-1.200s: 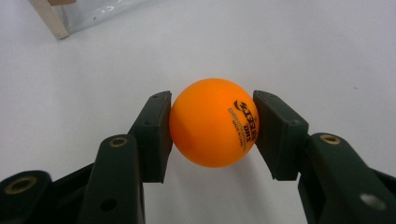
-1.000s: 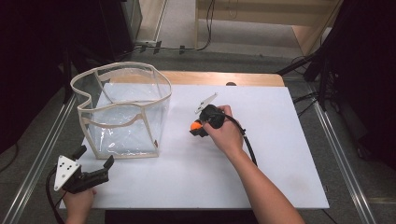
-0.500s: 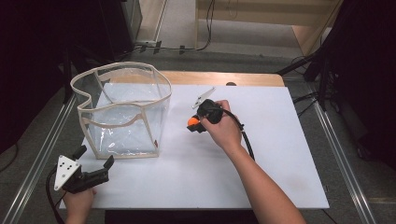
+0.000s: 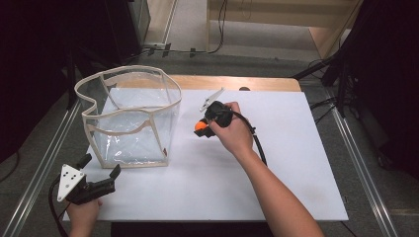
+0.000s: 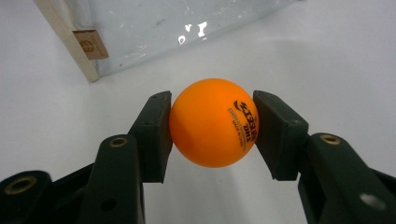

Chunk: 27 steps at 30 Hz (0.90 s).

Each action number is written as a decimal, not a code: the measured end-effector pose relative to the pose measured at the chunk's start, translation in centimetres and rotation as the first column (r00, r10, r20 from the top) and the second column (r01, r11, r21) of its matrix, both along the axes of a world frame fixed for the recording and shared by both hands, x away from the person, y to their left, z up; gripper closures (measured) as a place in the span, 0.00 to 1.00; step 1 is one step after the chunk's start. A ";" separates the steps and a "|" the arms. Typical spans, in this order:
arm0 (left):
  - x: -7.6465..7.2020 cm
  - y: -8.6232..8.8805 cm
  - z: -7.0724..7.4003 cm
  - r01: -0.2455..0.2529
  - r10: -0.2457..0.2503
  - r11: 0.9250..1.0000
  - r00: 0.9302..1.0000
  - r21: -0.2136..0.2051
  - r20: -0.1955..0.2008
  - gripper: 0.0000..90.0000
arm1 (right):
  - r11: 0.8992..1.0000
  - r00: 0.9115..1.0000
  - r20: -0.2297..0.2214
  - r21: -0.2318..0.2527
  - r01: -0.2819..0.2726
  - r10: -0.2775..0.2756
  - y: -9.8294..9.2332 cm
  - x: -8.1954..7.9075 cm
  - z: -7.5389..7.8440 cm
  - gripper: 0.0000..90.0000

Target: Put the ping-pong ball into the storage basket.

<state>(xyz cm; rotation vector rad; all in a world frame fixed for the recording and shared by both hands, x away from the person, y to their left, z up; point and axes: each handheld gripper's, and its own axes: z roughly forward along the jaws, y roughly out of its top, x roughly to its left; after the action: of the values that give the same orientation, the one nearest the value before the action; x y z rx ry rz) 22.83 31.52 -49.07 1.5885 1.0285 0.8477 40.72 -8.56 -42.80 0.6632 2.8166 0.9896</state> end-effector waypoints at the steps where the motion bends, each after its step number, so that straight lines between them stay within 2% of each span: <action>1: 0.0 0.0 0.0 0.000 0.000 1.000 1.000 0.000 0.000 0.00 | 1.000 1.000 0.000 0.001 -0.001 0.001 0.1 0.0 0.1 0.53; 18: 0.0 0.1 0.0 0.002 -0.002 1.000 1.000 0.000 -0.002 0.00 | 1.000 0.999 0.018 -0.003 -0.029 0.029 1.1 0.5 2.4 0.53; 27: 0.0 0.0 0.0 0.001 -0.001 1.000 1.000 -0.004 -0.002 0.00 | 0.999 0.999 0.016 0.014 -0.040 0.040 1.2 0.7 3.5 0.53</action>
<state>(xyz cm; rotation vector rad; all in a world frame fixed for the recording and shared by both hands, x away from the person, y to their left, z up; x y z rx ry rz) 22.86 31.56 -49.05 1.5862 1.0302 0.8436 41.46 -7.41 -39.34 0.6007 2.8222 1.0182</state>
